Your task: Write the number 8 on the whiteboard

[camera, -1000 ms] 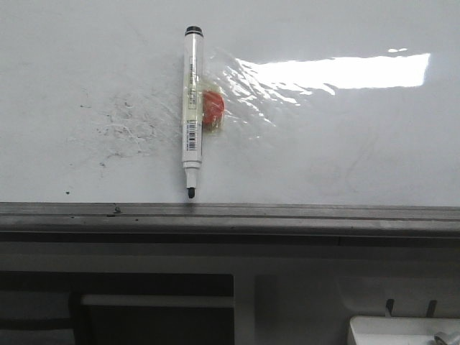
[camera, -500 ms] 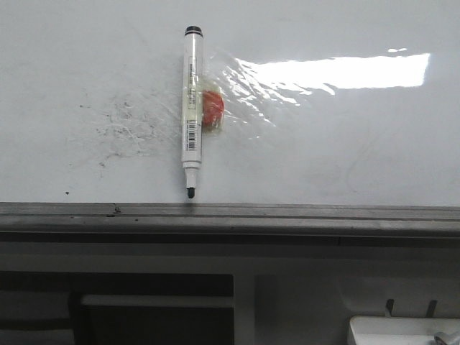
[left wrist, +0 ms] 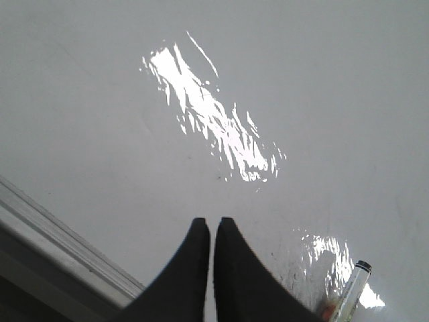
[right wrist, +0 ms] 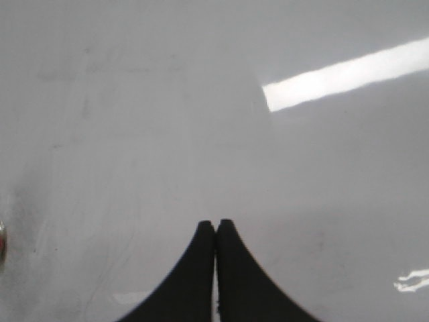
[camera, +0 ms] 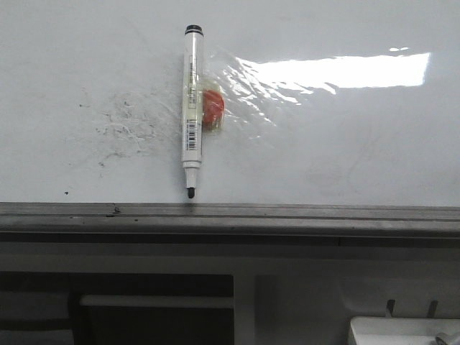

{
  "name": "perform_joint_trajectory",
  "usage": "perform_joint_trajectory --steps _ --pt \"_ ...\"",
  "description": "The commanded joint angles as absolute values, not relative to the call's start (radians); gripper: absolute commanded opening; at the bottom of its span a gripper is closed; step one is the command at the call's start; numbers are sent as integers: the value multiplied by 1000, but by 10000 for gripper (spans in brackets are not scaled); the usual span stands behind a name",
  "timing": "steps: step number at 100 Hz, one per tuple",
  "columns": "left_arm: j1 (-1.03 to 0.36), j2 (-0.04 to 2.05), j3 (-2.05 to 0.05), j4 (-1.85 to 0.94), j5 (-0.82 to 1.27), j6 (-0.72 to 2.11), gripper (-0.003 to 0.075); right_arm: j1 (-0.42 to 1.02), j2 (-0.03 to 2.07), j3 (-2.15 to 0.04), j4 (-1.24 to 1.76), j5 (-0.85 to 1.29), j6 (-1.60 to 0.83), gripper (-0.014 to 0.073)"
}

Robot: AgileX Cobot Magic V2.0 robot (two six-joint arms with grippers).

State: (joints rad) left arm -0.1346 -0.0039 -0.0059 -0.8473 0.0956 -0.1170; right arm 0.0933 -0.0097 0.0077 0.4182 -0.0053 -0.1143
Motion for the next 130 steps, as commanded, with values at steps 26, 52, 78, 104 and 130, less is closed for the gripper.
perform_joint_trajectory --steps 26,52,78,104,130 --pt "-133 244 -297 -410 389 -26 -15 87 158 -306 285 302 -128 97" --pt "-169 567 -512 -561 514 336 380 87 353 -484 252 462 -128 476" --pt "-412 792 -529 -799 394 464 342 121 366 -501 250 474 -128 470" --pt "-711 997 -545 -860 70 464 335 187 368 -501 238 462 -128 470" --pt "-864 1164 -614 -969 -152 464 335 187 368 -501 238 462 -128 470"
